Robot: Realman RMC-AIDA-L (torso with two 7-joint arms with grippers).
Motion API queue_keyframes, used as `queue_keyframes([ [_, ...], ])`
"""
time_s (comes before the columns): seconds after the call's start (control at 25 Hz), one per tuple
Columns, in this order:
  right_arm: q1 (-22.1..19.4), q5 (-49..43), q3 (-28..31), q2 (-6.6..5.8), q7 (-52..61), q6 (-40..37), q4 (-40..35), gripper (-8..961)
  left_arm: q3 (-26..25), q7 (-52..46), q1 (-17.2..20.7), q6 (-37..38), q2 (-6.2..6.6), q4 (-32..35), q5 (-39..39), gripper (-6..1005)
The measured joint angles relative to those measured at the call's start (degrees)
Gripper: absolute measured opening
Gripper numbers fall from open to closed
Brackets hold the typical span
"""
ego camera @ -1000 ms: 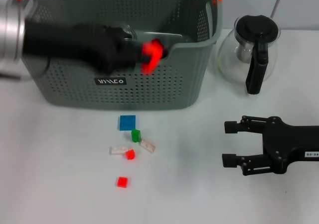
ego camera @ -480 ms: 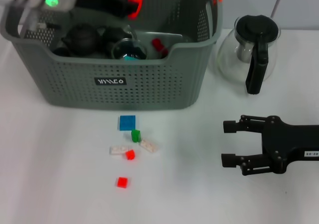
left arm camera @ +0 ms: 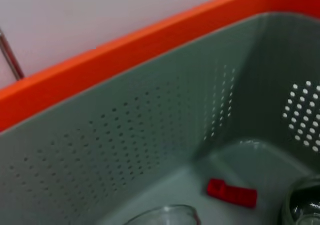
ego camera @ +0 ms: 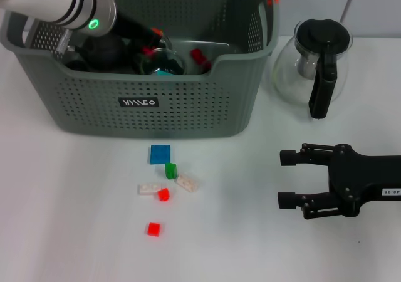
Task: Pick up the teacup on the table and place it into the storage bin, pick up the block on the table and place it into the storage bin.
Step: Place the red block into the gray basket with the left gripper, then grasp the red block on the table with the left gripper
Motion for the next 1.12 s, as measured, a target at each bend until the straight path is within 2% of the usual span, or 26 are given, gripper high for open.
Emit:
queue_keyframes([
  [0.16,0.2,0.0,0.0,0.08,-0.1,0.0,0.0,915,0.0,-0.7,0.1,0.8,-0.47,-1.1,0.6,294],
  [0.28,0.2,0.0,0.0,0.08,0.1,0.0,0.0,915,-0.4,-0.9,1.8,4.1,-1.23,-6.1,-0.6,394],
  [0.4,0.3,0.0,0.0,0.02,0.2,0.0,0.0,914,-0.4,0.7,7.4,10.7,-2.93,-19.4,-6.4,494],
  [0.52,0.3,0.0,0.0,0.01,0.2,0.0,0.0,914,0.3,3.7,14.8,19.1,-2.99,-31.3,-17.3,581],
  [0.6,0.3,0.0,0.0,0.02,0.2,0.0,0.0,914,-1.3,7.6,19.4,25.3,-2.82,-36.2,-26.0,640],
  [0.64,0.3,0.0,0.0,0.04,0.1,0.0,0.0,914,-1.3,7.6,19.4,25.3,-2.82,-36.2,-26.0,669],
  [0.68,0.4,0.0,0.0,0.09,0.0,0.1,0.0,914,-4.0,15.7,23.8,32.0,-3.09,-37.6,-33.8,698],
  [0.84,0.7,-0.1,0.0,0.28,-0.2,0.4,0.0,915,-5.7,29.0,30.6,37.9,-3.35,-34.1,-42.3,794],
  [0.96,0.8,-0.1,0.0,0.33,-0.1,0.4,0.0,915,-5.8,33.8,33.6,40.5,-3.05,-30.2,-43.7,838],
  [1.12,0.8,-0.1,0.0,0.35,0.2,0.4,0.0,915,-5.0,36.2,35.1,43.8,-2.94,-27.6,-39.8,837],
])
